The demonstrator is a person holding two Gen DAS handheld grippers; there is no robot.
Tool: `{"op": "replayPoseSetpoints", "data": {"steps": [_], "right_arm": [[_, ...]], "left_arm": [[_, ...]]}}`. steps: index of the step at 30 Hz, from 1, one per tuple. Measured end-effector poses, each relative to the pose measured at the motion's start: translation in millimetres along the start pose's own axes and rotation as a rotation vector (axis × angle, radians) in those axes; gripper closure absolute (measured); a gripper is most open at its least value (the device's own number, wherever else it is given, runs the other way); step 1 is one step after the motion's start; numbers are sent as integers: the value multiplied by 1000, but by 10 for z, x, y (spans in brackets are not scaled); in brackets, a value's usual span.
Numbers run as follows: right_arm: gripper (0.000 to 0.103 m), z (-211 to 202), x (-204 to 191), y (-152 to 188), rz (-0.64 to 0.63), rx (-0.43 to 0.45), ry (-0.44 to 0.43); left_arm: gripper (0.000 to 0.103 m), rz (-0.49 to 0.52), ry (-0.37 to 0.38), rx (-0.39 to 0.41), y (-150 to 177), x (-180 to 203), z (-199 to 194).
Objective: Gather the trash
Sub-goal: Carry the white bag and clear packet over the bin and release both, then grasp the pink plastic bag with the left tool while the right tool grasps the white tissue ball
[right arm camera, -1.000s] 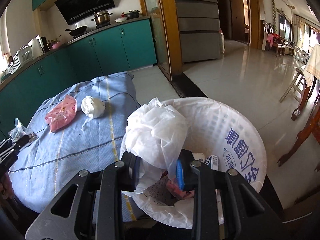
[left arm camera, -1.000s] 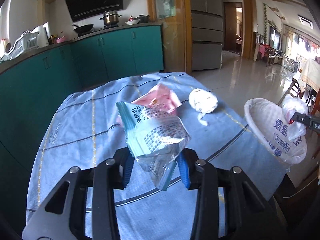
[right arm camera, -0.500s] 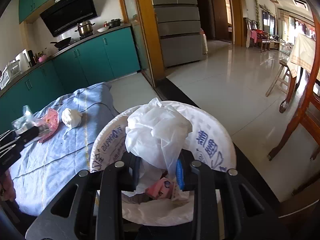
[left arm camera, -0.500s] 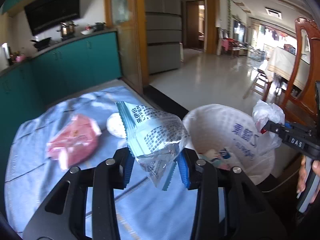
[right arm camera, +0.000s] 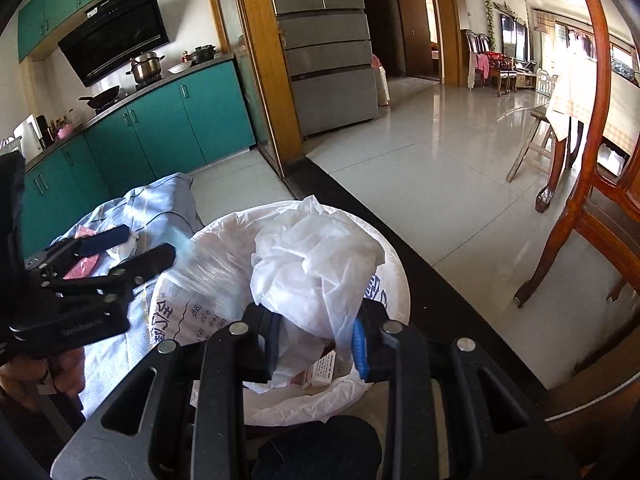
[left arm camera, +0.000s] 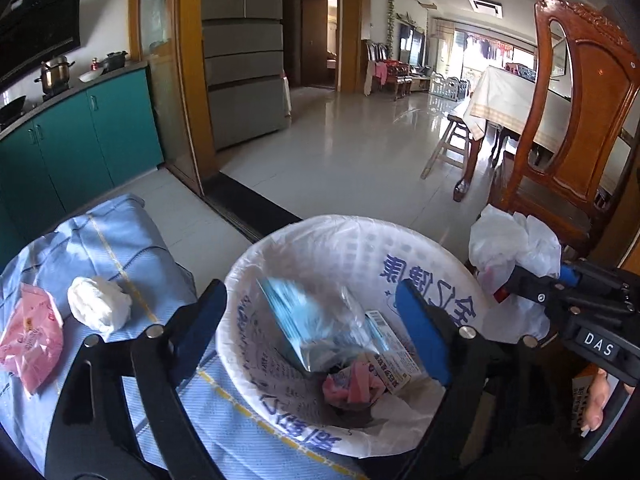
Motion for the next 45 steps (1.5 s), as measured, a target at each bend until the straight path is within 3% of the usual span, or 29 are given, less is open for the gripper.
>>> {"op": "replayPoseSetpoints", "data": {"steps": [7,8,12,15,18,22,23,26,30,32,36,38,40,42,45], "right_arm": [[72,236,-232,-22,-19,-36,-38],[69,282,-272,-28,-19,-42,-42],[37,449,-369,-32,-15,-80,-13],[28,472,-461,-59,-18,-74,-20],[26,496,-658,-102,-58,-68,-31],[26,571,-999,-166,-117,-74,-78],[26,608,-1122,-186,-136,-79,-102],[21,770,-1504,-268,-183,-91,-188],[21,1078,-2055,-387,-244,-118,-259],[21,1290,-2442,-430,-296,-138,-295],[21,1659,-3034,-401,-375,-202,-312],[21,1801,-3207,-370,-406,-224,-300],[23,1936,-3296,-316,-413,-249,-277],[52,2024,-3310,-251,-407,-289,-266],[65,1970,-3250,-214,-398,-291,-282]], "left_arm": [[16,-82,-162,13,38,-776,-313],[16,-93,-181,15,48,-898,-364],[15,-124,-296,22,96,-1455,-568],[14,-137,-367,13,184,-1832,-658],[14,-184,-434,-43,352,-2358,-636],[14,-246,-373,-123,527,-2775,-432],[14,-247,-337,-151,579,-2841,-347],[14,-210,-329,-199,693,-2926,-175],[17,-176,-345,-221,822,-2939,-92],[34,-178,-360,-222,874,-2936,-100],[42,-173,-346,-213,956,-2922,-155],[54,-198,-337,-201,991,-2922,-206],[59,-247,-317,-184,1043,-2940,-268],[63,-253,-330,-175,1091,-2930,-343],[68,-258,-368,-165,1140,-2891,-499]]}}
Point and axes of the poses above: each gripper's, at about its wrist camera, not at the fingertips, and z roughly the way its jaws point, x to its right, y to its underside, the point moved 5 cm from there along z, roughly the way its jaws point, and after that the axes turned 1 degree about z, right-handed, at the moved point
